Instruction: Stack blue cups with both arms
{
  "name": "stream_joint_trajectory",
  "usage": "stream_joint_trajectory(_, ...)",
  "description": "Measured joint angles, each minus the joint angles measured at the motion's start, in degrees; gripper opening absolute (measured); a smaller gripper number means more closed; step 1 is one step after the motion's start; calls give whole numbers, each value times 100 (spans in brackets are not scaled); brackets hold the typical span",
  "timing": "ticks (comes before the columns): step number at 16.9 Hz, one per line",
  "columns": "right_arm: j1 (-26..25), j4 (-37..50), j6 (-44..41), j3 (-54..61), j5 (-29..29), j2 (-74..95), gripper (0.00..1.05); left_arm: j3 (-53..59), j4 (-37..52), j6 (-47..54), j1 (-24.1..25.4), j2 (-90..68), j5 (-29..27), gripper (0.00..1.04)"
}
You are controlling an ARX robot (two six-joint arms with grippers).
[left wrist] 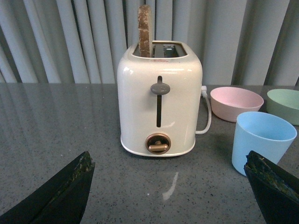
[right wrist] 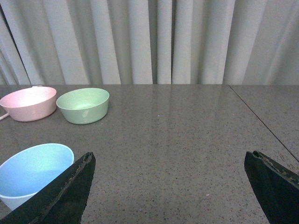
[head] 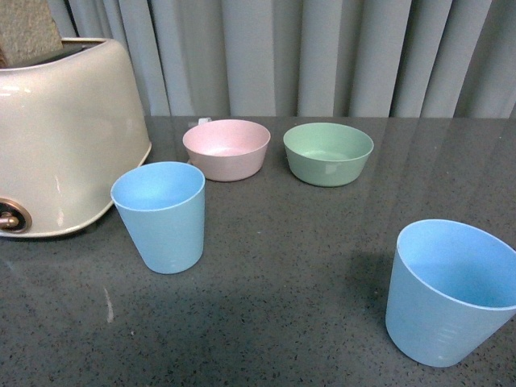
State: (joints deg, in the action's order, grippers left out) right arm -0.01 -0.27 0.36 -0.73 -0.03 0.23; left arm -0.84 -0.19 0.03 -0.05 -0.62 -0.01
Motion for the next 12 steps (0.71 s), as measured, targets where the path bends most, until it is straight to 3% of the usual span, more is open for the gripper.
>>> stream_joint_trajectory(12,0,0,0,0,2,0,98,0,-2,-2,0,0,0,98)
